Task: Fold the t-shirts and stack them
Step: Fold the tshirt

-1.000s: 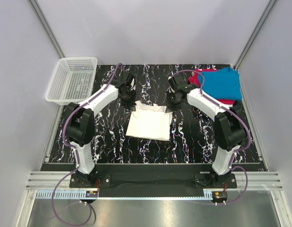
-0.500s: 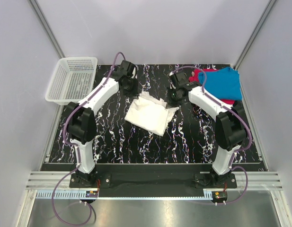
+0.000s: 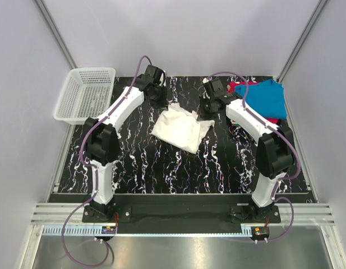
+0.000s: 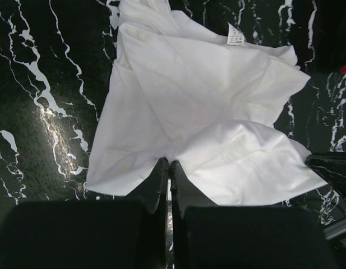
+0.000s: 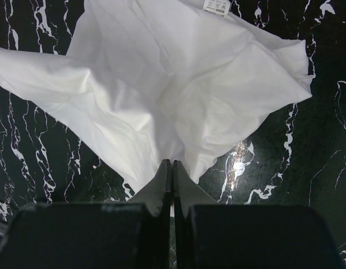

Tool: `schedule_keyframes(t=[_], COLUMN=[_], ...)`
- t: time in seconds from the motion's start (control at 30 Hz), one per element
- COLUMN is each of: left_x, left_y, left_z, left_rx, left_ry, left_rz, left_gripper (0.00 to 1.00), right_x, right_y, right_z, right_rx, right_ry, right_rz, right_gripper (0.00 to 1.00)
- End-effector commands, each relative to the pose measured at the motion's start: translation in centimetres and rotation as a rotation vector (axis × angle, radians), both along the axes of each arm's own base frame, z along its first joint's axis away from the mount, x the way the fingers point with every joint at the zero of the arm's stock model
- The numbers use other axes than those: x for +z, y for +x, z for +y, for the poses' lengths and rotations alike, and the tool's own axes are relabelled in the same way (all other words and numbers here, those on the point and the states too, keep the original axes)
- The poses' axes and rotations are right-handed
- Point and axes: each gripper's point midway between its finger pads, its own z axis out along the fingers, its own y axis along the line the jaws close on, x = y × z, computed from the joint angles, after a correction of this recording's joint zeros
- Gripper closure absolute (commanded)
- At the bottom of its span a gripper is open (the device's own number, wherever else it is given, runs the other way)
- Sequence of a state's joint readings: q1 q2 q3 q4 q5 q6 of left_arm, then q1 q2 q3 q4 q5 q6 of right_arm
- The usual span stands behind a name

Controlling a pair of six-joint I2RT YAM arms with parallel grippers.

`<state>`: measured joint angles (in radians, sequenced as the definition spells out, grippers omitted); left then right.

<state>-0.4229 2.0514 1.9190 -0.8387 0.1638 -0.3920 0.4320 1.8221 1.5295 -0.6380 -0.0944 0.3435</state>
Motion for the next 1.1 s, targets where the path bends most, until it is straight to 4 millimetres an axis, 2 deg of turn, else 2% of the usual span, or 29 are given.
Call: schedule_keyframes(t=[0.0,0.07,0.2,0.23,0.3,0.33,0.37,0.5,0.6,0.67,0.7,0.73,0.8,0.9,1.07], left_x=[3.8,4.5,4.0,2.9,3.0,1.8,2.1,0.9,-0.8,-1.7,-3.0,-3.2,-4.3,-4.6,-6.8], left_y=[1.9,2.5,3.1,3.3,3.6,3.8,4.1,4.8,5.5,5.8,5.8,6.1,6.4,7.5,8.6], left_z=[-1.5,-1.8,-2.9,-3.2,-4.1,-4.4,-4.8,-6.2,-6.9,-7.4,-7.7,-7.7,-8.0,-8.2,-8.0], left_rx=[-0.031,-0.035,-0.068,-0.076,-0.103,-0.114,-0.126,-0.162,-0.165,-0.165,-0.168,-0.171,-0.175,-0.169,-0.149], left_ry=[-0.075,-0.086,-0.116,-0.117,-0.146,-0.145,-0.155,-0.177,-0.195,-0.208,-0.203,-0.201,-0.195,-0.196,-0.210], left_rz=[-0.101,-0.120,-0.108,-0.088,-0.087,-0.066,-0.078,-0.072,-0.052,-0.037,-0.019,-0.023,-0.021,-0.052,-0.031], left_gripper=[1.00,1.00,1.00,1.00,1.00,1.00,1.00,1.00,1.00,1.00,1.00,1.00,1.00,1.00,1.00], right_x=[5.3,5.8,5.8,5.4,5.0,4.7,4.5,3.6,2.1,0.3,-0.1,-1.6,-3.1,-4.1,-4.8], right_y=[1.8,2.0,2.7,2.9,3.4,3.6,3.7,4.6,5.3,5.8,6.2,6.6,7.4,8.5,9.5], right_z=[-0.2,-0.4,-1.1,-1.3,-1.8,-2.1,-2.2,-2.8,-3.1,-3.4,-3.5,-3.9,-4.6,-5.5,-6.7], right_rx=[-0.010,-0.012,-0.026,-0.034,-0.047,-0.057,-0.059,-0.081,-0.096,-0.108,-0.111,-0.124,-0.151,-0.202,-0.271], right_ry=[0.046,0.047,0.040,0.030,0.024,0.017,0.015,0.004,-0.016,-0.040,-0.044,-0.070,-0.113,-0.152,-0.202], right_rz=[-0.162,-0.182,-0.203,-0.197,-0.198,-0.197,-0.194,-0.192,-0.166,-0.137,-0.136,-0.111,-0.105,-0.119,-0.144], right_gripper=[1.00,1.00,1.00,1.00,1.00,1.00,1.00,1.00,1.00,1.00,1.00,1.00,1.00,1.00,1.00])
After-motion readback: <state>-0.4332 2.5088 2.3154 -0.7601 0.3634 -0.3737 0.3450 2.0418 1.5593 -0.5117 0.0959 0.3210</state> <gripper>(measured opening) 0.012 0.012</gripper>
